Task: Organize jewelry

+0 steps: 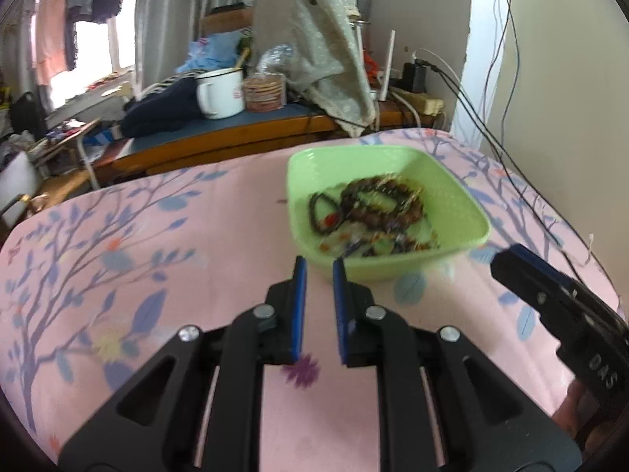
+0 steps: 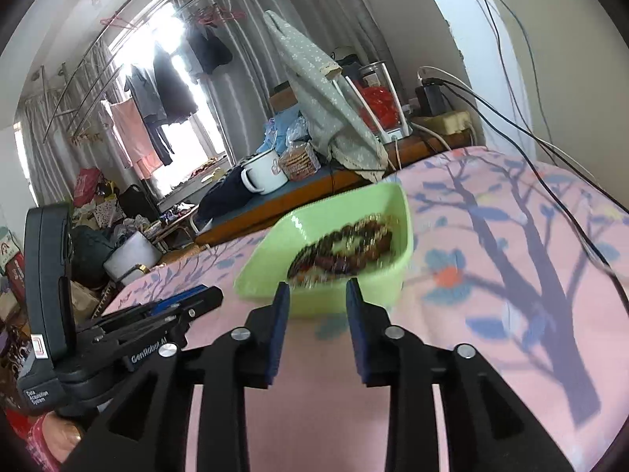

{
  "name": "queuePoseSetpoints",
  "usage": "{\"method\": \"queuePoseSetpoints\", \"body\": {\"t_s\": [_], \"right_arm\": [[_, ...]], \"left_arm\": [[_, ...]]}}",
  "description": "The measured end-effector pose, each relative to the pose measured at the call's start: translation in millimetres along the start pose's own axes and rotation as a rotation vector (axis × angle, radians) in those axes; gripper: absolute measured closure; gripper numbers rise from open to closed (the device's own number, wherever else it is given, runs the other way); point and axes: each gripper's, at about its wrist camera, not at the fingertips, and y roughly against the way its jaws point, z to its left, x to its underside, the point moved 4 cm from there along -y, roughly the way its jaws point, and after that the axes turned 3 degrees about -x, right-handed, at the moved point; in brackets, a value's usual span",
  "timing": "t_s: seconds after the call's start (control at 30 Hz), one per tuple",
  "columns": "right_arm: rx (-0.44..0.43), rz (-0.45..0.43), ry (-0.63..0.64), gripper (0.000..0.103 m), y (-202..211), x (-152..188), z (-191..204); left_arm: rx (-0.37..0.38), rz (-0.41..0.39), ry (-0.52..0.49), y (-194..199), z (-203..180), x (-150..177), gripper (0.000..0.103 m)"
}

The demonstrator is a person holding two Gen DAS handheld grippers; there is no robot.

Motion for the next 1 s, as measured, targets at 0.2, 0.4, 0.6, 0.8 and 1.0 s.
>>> {"method": "queuePoseSetpoints", "body": {"t_s": [0.2, 0.4, 0.6, 0.8, 1.0], "right_arm": [[0.052, 0.009, 0.022, 0.097, 14.3, 27.5, 11.6], [0.098, -0.04, 0.009, 0.097, 30.3, 38.2, 16.3], [0.163, -0.076, 0.052, 0.096, 38.9, 43.8, 28.0], [0.204, -0.075, 0.13, 0.096, 35.8, 46.6, 41.1], [0.211, -0.085, 0.152, 0.095, 38.5, 48.1, 46.1]], "left_arm": [[-0.053, -0.006, 0.027, 19.4, 13.8, 21.8, 0.091], [-0.104, -0.022, 0.024, 25.5, 23.3, 39.8, 0.071], [-0.124, -0.045, 0.006, 30.2, 25.2, 44.0, 0.067], [-0.129, -0.081, 0.016, 41.3, 28.3, 43.1, 0.048], [-0.137, -0.109, 0.03, 48.5, 33.6, 39.3, 0.036]]}}
